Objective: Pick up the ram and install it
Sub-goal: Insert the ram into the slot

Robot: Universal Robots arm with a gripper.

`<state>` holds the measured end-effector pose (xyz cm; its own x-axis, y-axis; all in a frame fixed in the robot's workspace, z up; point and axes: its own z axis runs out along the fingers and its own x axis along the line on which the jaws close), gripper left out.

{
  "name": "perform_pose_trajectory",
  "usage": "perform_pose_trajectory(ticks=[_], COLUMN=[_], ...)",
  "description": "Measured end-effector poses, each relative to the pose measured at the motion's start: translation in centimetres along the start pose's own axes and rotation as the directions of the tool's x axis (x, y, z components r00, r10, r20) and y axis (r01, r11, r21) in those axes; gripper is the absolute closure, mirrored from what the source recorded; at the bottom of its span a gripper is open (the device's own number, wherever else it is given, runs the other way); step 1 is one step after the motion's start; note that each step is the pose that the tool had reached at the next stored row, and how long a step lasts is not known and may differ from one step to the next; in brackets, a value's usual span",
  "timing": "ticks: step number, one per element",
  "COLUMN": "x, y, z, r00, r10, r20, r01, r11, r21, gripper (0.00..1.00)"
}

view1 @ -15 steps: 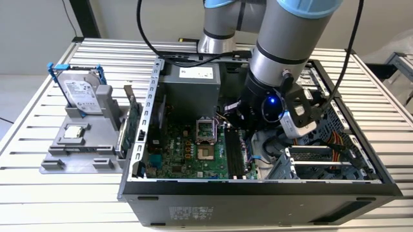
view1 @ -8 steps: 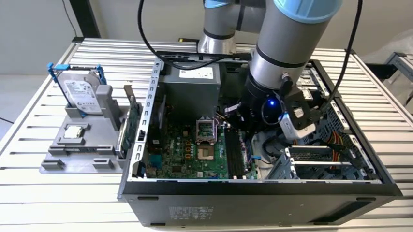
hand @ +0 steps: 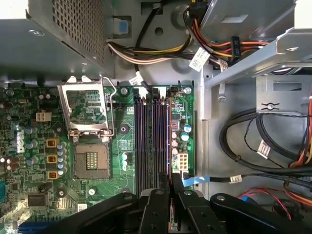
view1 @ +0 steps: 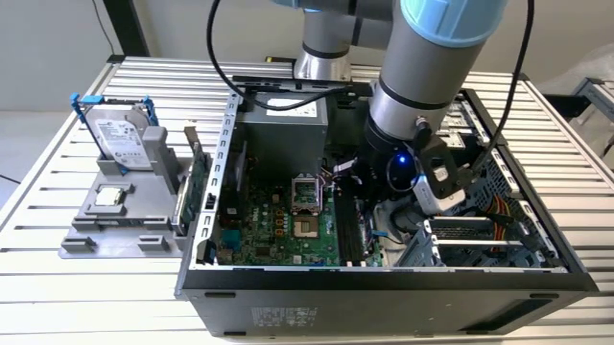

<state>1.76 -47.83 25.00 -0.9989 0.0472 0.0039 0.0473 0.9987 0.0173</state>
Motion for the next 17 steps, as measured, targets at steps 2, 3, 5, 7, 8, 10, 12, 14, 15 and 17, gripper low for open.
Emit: perform_pose_trajectory(ticks=[2,3,5,7,8,10,12,14,15,17], x=[0.0,0.0,0.0,0.0,0.02,0.05,0.06,0.05,0.06,0.06], y=[0.01,0.01,0.01,0.02,0.02,0.05,0.14,0.24,0.26,0.3], z=[0.26,0.38,0.71,1.06,1.15,1.22,1.48,1.75,1.85,2.1], r00=[1.0,1.0,1.0,1.0,1.0,1.0,1.0,1.0,1.0,1.0], r10=[0.0,0.0,0.0,0.0,0.0,0.0,0.0,0.0,0.0,0.0], r20=[0.0019,0.0028,0.0038,0.0044,0.0045,0.0045,0.005,0.0062,0.0067,0.0073], r01=[0.0,0.0,0.0,0.0,0.0,0.0,0.0,0.0,0.0,0.0], r11=[1.0,1.0,1.0,1.0,1.0,1.0,1.0,1.0,1.0,1.0], r21=[-0.0001,-0.0001,-0.0002,-0.0003,-0.0003,-0.0001,-0.0003,-0.0004,-0.0004,-0.0004], gripper=[1.0,1.0,1.0,1.0,1.0,1.0,1.0,1.0,1.0,1.0])
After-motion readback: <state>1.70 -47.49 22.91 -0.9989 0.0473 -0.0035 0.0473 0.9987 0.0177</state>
